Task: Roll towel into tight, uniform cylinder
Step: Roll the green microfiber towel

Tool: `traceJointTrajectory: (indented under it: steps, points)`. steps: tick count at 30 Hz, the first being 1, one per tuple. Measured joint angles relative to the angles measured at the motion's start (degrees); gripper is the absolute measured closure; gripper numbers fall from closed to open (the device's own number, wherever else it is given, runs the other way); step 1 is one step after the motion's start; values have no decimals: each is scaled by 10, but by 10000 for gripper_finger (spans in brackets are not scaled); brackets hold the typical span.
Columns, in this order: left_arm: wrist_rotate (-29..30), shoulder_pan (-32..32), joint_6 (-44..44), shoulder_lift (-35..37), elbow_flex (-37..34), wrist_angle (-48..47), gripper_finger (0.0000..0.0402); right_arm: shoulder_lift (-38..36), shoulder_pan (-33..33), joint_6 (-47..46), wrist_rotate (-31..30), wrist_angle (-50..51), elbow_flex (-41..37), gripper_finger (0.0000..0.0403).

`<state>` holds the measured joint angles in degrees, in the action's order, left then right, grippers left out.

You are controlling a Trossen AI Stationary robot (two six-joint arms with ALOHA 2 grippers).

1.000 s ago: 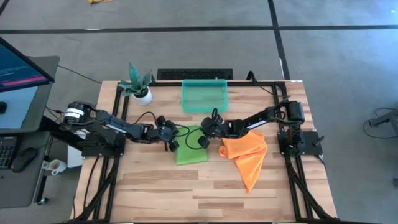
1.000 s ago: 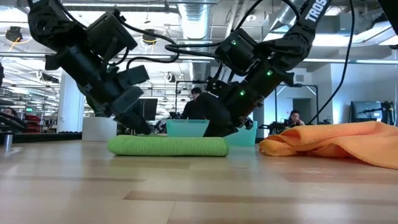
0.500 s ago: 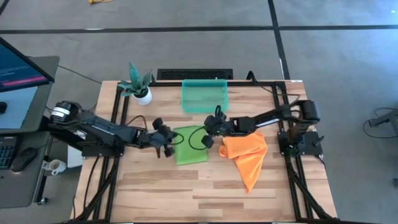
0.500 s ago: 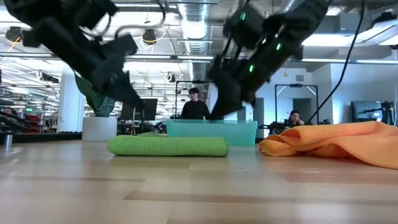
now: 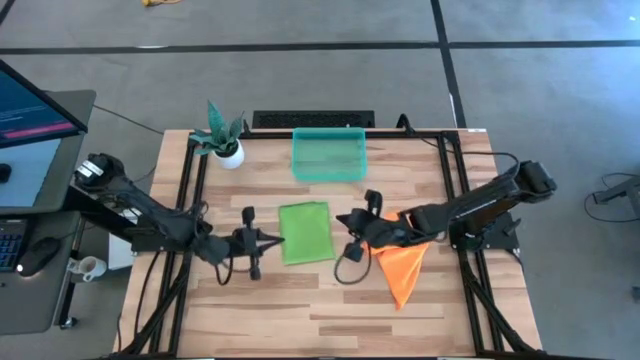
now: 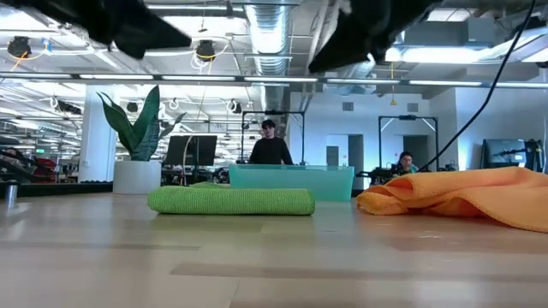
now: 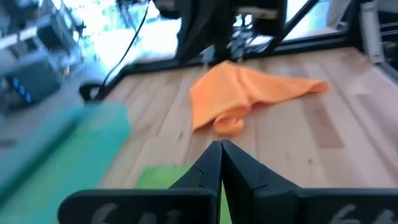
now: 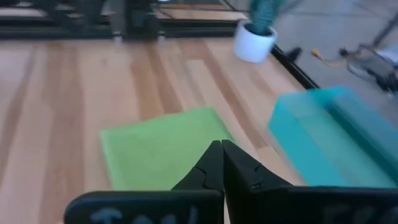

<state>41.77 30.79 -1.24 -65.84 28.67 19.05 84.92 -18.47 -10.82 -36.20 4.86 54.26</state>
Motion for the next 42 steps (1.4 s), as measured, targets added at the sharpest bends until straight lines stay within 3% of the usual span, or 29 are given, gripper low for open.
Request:
traceJointTrajectory:
  steps: [7, 14, 17, 22, 30, 38, 42]
  points:
    - [79, 56, 86, -55, 69, -7, 401, -2, -53, 69, 0, -13, 0, 385]
    - [86, 65, 176, -132, 98, -9, 401, 7, -73, 79, 9, -36, -1, 372]
    - [86, 62, 189, -156, 109, -8, 401, 6, -76, 79, 48, -46, 0, 367]
    - [81, 54, 190, -172, 121, -7, 401, 6, -75, 78, 92, -53, 0, 358]
    - [79, 54, 169, -173, 121, -41, 401, 6, -78, 64, 94, -53, 0, 330]
    - [85, 43, 101, -173, 121, -82, 398, 6, -81, 64, 94, -53, 0, 276]
    - [85, 37, 61, -173, 121, -95, 369, 6, -77, 64, 93, -53, 0, 245]
